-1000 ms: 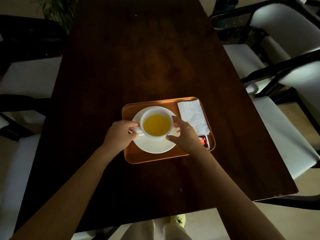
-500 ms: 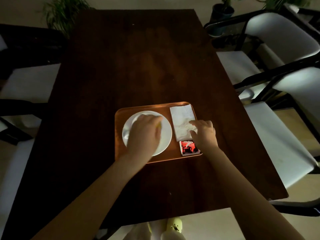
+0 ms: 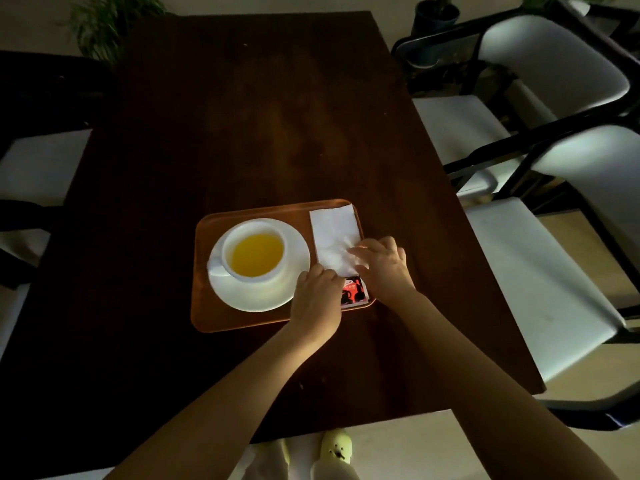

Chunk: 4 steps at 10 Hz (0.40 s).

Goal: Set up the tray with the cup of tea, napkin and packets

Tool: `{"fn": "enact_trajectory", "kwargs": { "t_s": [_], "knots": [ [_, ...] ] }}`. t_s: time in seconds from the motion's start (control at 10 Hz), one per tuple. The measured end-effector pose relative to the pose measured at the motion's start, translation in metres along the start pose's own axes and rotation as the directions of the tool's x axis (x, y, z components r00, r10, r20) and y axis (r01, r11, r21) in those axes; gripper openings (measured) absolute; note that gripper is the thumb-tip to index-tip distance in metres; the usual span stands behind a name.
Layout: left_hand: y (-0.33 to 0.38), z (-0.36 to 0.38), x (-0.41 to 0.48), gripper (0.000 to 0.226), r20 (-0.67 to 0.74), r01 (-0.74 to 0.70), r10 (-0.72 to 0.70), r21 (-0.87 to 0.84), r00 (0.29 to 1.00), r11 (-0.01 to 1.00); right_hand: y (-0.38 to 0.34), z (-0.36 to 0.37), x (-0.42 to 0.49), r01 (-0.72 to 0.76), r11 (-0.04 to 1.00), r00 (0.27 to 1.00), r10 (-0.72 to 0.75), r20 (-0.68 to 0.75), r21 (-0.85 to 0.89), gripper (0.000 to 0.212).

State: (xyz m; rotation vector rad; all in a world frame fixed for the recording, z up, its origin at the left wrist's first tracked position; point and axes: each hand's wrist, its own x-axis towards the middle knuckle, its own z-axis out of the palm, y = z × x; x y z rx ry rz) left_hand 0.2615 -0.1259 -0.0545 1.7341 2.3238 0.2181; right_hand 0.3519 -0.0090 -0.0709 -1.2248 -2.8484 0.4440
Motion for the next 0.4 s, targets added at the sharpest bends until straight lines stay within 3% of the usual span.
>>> {"fn": "enact_trajectory", "kwargs": {
  "t_s": [0.3,0.4],
  "knots": [
    [0.0,-0.009,-0.003,0.031,-0.022,0.046,-0.046,-0.008,0.999,0.999,-0.001,-0.016,-0.002,0.053,0.992,0.997,-0.047,-0.056,0.114,0.039],
    [0.001,-0.024,-0.006,0.029,-0.048,0.061,-0.058,0.058,0.997,0.996,-0.007,-0.036,0.001,0.042,0.998,0.999,-0.041,-0.006,0.045,0.047]
  ]
}}
